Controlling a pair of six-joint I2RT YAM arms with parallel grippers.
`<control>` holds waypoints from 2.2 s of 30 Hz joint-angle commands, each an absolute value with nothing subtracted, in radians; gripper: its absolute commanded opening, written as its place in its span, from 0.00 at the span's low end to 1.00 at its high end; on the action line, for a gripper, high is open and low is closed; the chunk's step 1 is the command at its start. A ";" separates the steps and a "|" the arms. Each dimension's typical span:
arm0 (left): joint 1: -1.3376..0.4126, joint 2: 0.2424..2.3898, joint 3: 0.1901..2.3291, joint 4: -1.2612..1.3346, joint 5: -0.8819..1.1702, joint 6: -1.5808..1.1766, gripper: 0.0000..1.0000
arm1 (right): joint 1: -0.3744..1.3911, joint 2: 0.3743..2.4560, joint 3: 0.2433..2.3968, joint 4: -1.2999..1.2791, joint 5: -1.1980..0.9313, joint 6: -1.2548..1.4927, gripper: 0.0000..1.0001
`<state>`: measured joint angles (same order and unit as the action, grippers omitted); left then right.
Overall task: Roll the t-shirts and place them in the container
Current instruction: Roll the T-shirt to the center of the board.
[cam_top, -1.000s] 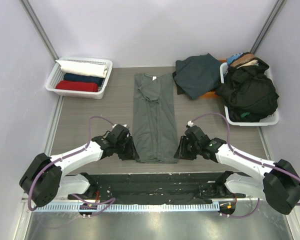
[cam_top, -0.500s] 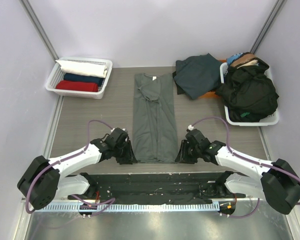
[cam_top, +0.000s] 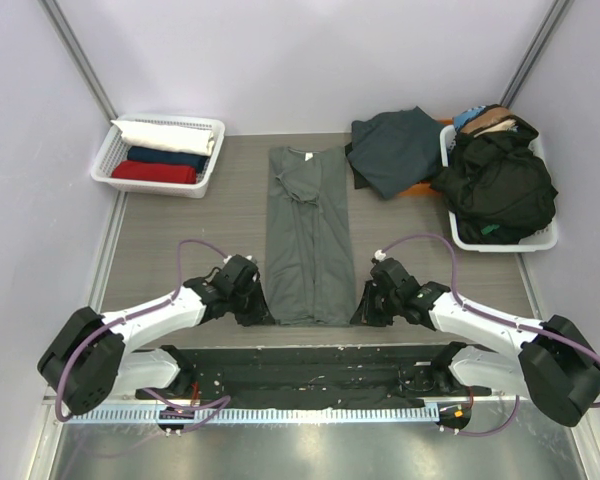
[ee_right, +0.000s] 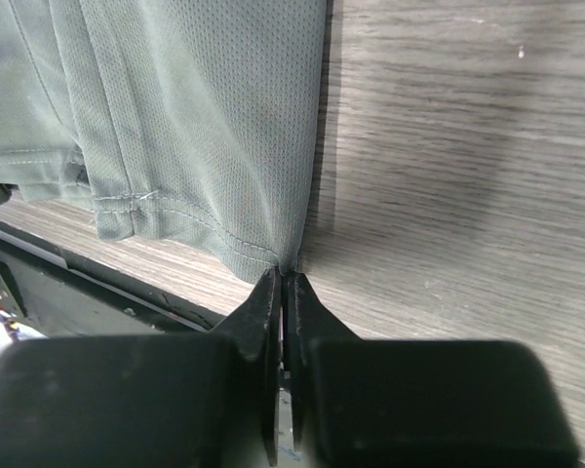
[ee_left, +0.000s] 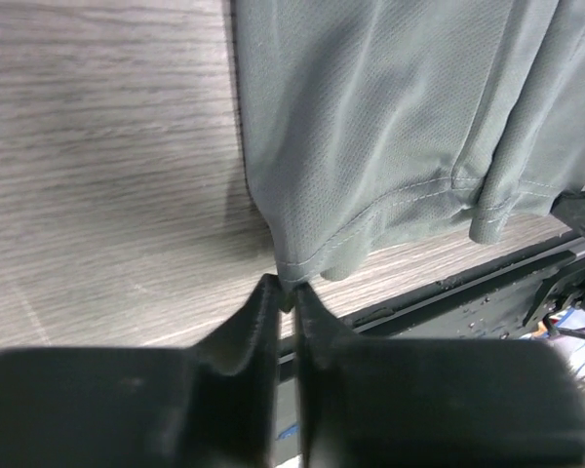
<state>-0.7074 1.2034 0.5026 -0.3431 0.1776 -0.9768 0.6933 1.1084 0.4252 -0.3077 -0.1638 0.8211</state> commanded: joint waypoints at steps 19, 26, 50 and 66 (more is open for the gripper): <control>-0.673 1.187 0.552 -0.285 0.271 -0.992 0.00 | 0.643 1.101 0.552 -0.370 -0.176 0.764 0.01; -0.618 1.203 0.554 -0.250 0.322 -0.992 0.00 | 0.574 1.129 0.578 -0.370 -0.215 0.718 0.01; -0.437 1.301 0.564 -0.106 0.477 -1.017 0.00 | 0.425 1.322 0.775 -0.410 -0.285 0.574 0.01; -0.350 1.414 0.644 -0.107 0.494 -0.985 0.00 | 0.373 1.448 0.865 -0.410 -0.296 0.535 0.01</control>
<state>-0.3687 1.3853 0.5922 -0.1284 0.4664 -1.0100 0.3813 1.4338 0.8120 -0.4152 -0.2901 0.5613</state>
